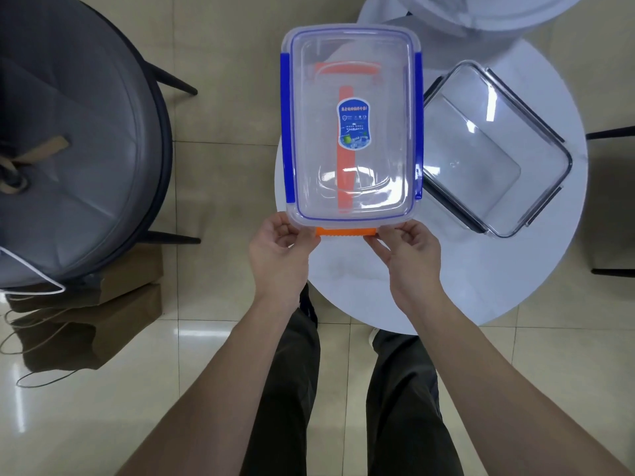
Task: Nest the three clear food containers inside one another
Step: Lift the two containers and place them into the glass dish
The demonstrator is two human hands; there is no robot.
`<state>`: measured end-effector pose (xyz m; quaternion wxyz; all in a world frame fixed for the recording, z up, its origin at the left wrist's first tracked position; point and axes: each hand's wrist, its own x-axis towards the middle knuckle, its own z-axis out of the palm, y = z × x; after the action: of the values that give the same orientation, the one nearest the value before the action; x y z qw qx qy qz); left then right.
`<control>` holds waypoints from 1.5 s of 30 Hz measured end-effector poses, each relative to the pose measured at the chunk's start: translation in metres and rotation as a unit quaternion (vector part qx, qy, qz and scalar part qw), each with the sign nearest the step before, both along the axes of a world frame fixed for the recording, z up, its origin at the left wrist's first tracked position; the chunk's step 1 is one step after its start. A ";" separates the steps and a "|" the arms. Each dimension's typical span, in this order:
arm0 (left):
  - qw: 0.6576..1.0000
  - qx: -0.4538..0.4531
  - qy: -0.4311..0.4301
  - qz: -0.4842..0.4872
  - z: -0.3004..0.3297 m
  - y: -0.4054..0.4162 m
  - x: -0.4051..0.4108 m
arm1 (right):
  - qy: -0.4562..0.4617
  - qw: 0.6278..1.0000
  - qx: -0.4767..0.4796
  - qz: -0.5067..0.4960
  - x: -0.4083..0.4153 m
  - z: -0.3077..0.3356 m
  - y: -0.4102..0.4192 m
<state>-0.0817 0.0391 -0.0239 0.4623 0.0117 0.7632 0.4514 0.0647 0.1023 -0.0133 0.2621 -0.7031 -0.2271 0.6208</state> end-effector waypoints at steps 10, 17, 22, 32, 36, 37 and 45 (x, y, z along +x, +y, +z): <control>1.000 -0.007 0.018 0.012 0.014 -0.012 -0.004 | 0.007 1.000 0.006 0.012 -0.008 0.017 -0.006; 0.999 0.020 0.035 0.011 0.043 -0.012 -0.006 | 0.022 0.999 0.023 0.008 -0.009 0.044 -0.005; 0.999 0.035 0.038 0.011 0.066 -0.009 -0.005 | 0.026 0.999 0.028 -0.003 -0.009 0.064 -0.003; 0.994 0.070 0.075 -0.024 0.100 0.005 0.012 | 0.061 0.996 0.052 -0.028 0.014 0.098 0.006; 0.994 0.084 0.065 -0.029 0.107 0.014 0.032 | 0.060 0.996 0.061 -0.038 0.034 0.110 0.011; 0.994 0.087 0.063 -0.033 0.108 0.018 0.040 | 0.058 0.996 0.063 -0.038 0.042 0.113 0.013; 0.994 0.097 0.031 -0.049 0.108 0.036 0.095 | 0.028 0.996 0.055 -0.068 0.098 0.117 0.021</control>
<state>0.0130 0.0753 0.0843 0.4563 0.1077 0.7283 0.4998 0.1623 0.1230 0.1036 0.3479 -0.6841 -0.2050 0.6074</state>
